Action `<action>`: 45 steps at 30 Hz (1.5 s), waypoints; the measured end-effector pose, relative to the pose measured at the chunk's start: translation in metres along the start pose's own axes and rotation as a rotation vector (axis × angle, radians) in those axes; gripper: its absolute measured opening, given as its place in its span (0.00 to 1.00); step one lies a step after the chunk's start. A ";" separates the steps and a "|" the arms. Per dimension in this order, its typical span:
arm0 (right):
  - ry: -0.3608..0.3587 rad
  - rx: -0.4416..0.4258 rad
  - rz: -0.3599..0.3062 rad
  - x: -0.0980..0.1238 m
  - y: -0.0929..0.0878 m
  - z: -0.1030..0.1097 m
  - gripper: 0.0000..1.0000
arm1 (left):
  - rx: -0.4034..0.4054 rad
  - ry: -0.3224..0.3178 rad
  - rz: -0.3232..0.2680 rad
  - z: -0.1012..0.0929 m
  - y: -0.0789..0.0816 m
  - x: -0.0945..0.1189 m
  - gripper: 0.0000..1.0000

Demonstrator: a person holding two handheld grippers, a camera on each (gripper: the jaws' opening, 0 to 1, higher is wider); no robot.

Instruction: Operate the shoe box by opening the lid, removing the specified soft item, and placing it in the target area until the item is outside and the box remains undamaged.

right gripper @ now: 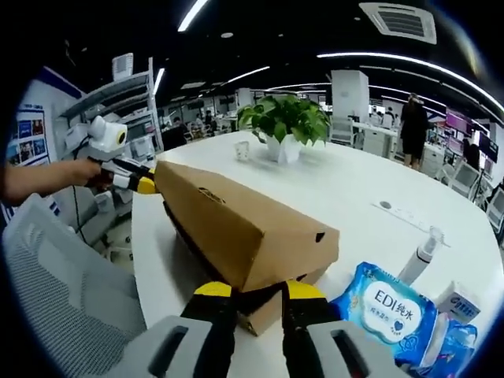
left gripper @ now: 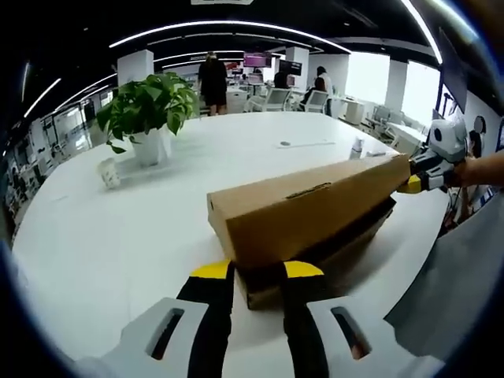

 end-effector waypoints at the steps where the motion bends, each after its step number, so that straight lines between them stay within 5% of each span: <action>1: -0.001 0.013 0.002 0.000 -0.001 0.000 0.19 | -0.002 0.001 0.002 0.000 -0.001 0.000 0.22; 25: 0.004 0.072 0.084 -0.013 -0.027 0.007 0.24 | -0.020 -0.020 0.084 -0.005 -0.030 -0.012 0.25; 45: -0.009 0.026 0.142 -0.022 -0.046 0.002 0.27 | 0.010 -0.030 0.136 -0.006 -0.047 -0.021 0.27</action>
Point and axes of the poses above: the point that each gripper's makers call its tool centre point, and the gripper's own axes: x roughly backward along the fingers, z roughly to its left, y roughly out of its top, the point moved 5 cm from there along x, roughly backward along the fingers, and after that the axes turned 3 degrees about y, right-handed, at the moved point
